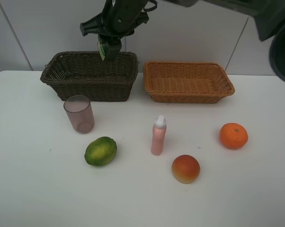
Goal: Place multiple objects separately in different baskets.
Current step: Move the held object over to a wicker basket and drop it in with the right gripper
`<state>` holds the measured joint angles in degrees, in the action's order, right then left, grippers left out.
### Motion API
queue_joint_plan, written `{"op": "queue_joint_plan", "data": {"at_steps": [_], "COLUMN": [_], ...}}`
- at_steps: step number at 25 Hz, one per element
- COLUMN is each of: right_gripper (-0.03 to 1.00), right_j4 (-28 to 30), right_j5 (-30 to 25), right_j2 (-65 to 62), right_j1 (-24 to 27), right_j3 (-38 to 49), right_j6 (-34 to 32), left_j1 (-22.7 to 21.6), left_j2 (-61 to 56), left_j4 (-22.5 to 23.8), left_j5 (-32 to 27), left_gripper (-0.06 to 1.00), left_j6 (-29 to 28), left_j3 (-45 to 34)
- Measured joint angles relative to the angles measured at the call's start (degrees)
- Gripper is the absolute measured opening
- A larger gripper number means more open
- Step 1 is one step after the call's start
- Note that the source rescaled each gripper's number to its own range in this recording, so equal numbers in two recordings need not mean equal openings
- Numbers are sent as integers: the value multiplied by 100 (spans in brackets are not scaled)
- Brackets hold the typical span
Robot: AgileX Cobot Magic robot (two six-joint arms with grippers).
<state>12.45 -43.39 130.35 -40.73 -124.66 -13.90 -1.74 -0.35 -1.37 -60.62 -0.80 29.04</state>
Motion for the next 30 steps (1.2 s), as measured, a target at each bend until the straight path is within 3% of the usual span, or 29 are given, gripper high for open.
{"op": "queue_joint_plan", "data": {"at_steps": [11, 21, 23, 28, 30], "right_gripper": [11, 11, 22, 77, 86], "right_j4": [-18, -29, -38, -88, -157], "right_j5": [1172, 1244, 1237, 1179, 1046], "right_j2": [799, 1095, 1088, 1032, 1025], "right_j1": [312, 374, 374, 374, 374], "right_j3": [0, 0, 0, 0, 0], "right_j6": [-42, -463, -469, -469, -469], "left_j1": [0, 0, 0, 0, 0], "left_j2": [0, 0, 0, 0, 0], "left_j4": [0, 0, 0, 0, 0], "left_j5": [0, 0, 0, 0, 0], "left_gripper": [100, 100, 100, 100, 100], "left_j6": [0, 0, 0, 0, 0], "left_j3": [0, 0, 0, 0, 0]}}
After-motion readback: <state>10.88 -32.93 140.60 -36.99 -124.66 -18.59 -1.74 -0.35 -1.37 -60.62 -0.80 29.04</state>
